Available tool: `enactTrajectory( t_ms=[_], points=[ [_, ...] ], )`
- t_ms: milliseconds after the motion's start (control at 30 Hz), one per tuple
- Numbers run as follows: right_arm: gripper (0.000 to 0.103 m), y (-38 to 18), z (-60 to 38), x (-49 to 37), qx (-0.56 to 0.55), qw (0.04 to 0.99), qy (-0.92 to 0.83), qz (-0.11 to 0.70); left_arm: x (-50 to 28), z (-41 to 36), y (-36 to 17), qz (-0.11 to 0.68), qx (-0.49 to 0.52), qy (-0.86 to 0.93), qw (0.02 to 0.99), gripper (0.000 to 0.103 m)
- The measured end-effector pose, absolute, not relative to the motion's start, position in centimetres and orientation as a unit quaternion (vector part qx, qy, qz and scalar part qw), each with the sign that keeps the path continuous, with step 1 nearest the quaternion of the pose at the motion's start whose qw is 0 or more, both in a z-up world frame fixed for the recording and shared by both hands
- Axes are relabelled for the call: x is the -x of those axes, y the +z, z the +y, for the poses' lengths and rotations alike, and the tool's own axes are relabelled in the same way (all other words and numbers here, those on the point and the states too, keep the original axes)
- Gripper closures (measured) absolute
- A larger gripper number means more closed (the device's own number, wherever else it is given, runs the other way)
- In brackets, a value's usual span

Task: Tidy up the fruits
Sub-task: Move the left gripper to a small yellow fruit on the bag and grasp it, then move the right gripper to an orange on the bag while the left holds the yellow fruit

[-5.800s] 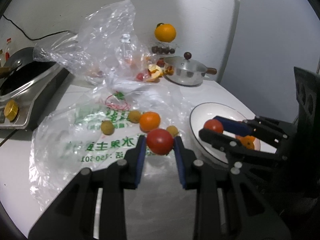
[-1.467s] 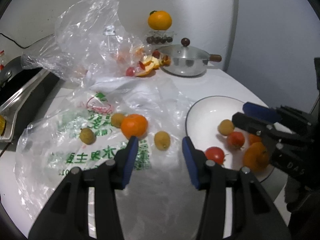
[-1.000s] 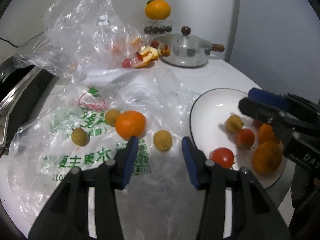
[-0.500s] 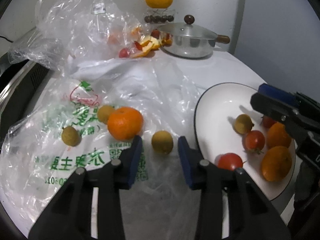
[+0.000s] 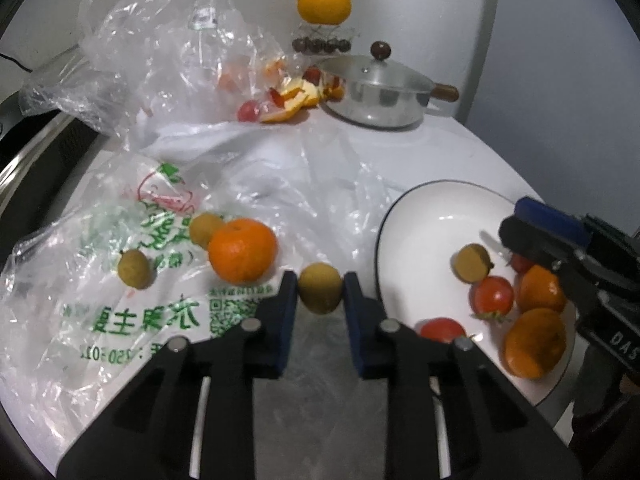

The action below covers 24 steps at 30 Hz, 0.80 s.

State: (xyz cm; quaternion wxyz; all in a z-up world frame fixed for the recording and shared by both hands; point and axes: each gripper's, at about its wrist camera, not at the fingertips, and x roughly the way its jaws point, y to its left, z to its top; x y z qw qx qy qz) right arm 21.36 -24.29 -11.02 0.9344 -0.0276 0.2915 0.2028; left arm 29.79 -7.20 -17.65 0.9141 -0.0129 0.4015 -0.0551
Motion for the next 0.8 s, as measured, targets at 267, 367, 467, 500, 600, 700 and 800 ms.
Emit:
enactTrajectory(
  t_ms=[267,367,467,500,600,700,800],
  points=[
    [0.068,-10.4,-23.0,-20.5,0.040,0.934,0.209,0.286,-28.2,-6.0,-16.1,0.384,0.018,-0.058,0.922,0.079],
    [0.068,-10.2,-22.2,-20.1,0.046,0.934,0.210,0.285,-27.5,-4.8,-15.6,0.376,0.028,-0.052,0.925,0.079],
    [0.068,-10.0,-21.3,-19.7,0.052,0.933,0.211,0.287,-26.9,-3.7,-15.3,0.371,0.038,-0.046,0.927,0.079],
    [0.067,-9.9,-20.9,-19.6,0.055,0.933,0.212,0.287,-26.7,-3.4,-15.2,0.369,0.039,-0.045,0.928,0.079],
    [0.061,-9.6,-19.8,-19.2,0.062,0.932,0.213,0.285,-26.1,-2.3,-14.9,0.363,0.045,-0.047,0.930,0.079],
    [0.061,-9.4,-18.7,-19.1,0.070,0.931,0.214,0.286,-25.7,-1.4,-14.8,0.358,0.050,-0.048,0.931,0.079],
    [0.061,-9.3,-17.6,-18.8,0.079,0.930,0.215,0.287,-25.0,-0.7,-14.4,0.347,0.038,-0.041,0.936,0.079]
  ],
)
